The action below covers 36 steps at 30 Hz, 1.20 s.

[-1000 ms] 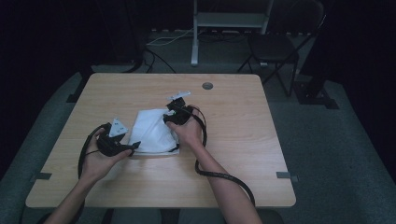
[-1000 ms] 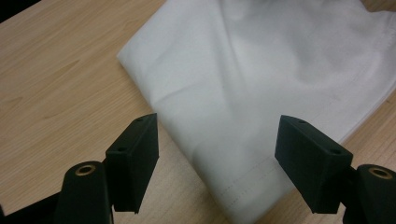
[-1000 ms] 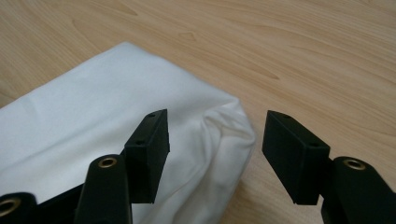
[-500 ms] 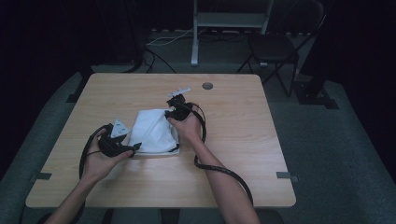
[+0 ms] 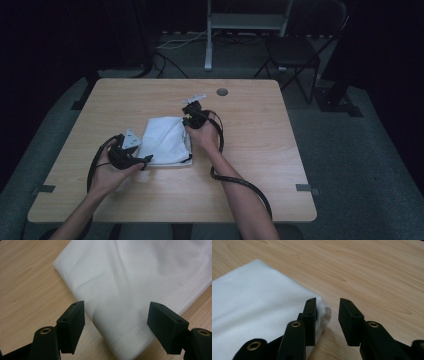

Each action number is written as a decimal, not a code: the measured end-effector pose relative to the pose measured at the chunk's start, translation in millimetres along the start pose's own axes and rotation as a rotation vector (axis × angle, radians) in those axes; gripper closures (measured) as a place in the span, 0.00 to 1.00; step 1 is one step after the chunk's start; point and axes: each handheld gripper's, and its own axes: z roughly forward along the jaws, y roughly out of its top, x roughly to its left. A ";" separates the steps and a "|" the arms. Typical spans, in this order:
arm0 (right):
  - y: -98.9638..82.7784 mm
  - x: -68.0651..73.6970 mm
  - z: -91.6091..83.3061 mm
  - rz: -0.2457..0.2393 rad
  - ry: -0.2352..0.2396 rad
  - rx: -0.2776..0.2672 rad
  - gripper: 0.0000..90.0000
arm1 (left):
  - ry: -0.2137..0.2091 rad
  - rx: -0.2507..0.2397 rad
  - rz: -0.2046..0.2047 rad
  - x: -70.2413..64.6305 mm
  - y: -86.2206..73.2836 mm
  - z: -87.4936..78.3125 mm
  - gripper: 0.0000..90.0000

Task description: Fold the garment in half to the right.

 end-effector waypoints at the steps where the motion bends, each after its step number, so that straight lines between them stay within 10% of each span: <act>1: -0.9 -0.9 0.6 0.004 -0.001 0.001 0.75 | 0.000 0.000 0.004 -0.5 0.1 0.2 0.33; 16: -1.6 4.1 -13.3 -0.015 -0.003 -0.030 0.58 | -0.007 -0.041 -0.024 4.0 1.6 -8.8 0.33; 36: -21.5 -20.8 -67.2 -0.024 -0.028 -0.052 0.37 | -0.021 -0.136 -0.205 46.7 -9.8 -38.0 0.24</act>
